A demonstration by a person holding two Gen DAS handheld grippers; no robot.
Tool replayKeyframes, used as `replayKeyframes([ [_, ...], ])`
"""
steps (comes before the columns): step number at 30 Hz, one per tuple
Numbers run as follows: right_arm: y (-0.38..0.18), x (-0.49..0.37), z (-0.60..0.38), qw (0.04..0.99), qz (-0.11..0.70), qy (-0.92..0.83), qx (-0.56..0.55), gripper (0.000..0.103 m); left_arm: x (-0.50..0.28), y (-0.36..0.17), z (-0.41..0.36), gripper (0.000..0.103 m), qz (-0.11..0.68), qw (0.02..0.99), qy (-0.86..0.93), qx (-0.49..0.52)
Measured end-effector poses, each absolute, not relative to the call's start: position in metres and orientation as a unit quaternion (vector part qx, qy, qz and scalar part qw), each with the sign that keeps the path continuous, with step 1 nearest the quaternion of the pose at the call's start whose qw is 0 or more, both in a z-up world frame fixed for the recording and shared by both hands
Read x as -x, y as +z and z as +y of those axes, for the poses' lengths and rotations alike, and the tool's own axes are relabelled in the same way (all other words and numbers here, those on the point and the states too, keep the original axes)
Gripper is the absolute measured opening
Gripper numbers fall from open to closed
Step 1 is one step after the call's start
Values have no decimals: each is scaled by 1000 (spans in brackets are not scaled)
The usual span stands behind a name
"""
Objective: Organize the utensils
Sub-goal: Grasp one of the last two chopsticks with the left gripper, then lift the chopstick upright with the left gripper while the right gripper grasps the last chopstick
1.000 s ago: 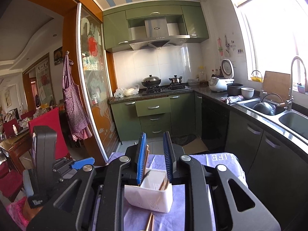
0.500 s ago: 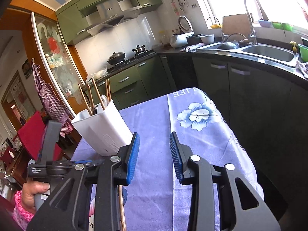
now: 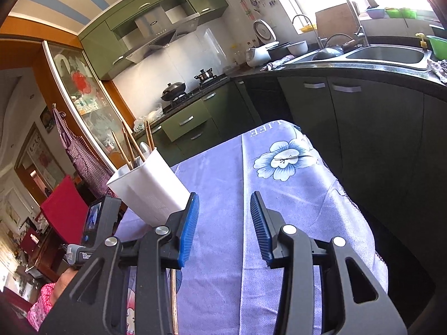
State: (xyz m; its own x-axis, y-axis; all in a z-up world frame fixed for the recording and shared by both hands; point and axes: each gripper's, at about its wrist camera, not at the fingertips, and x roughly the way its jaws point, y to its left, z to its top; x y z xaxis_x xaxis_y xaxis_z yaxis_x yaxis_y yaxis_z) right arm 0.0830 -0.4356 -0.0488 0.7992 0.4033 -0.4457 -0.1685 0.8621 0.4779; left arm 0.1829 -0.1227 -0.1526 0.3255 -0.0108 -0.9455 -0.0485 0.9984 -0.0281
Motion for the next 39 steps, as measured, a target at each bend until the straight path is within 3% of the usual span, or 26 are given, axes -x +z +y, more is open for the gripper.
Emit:
replayKeyframes([
  [7,-52,-82,-438,921,280,158,-221,39,-183,-158,-139,26,578,816,24,0],
  [11,-52,-80,-436,921,281,159,-220,39,-182,-158,-144,9,576,818,18,4],
  [14,-51,-79,-433,921,282,160,-216,41,-178,-156,-152,6,567,823,12,1],
  [26,-60,-105,-368,913,337,180,-146,47,-126,-106,-123,6,458,889,3,-7],
  [36,-120,-161,-261,875,436,208,-11,47,-76,-58,-62,6,377,926,14,26],
  [39,-138,-176,-228,861,458,220,32,39,-69,-51,-45,6,369,929,18,36],
])
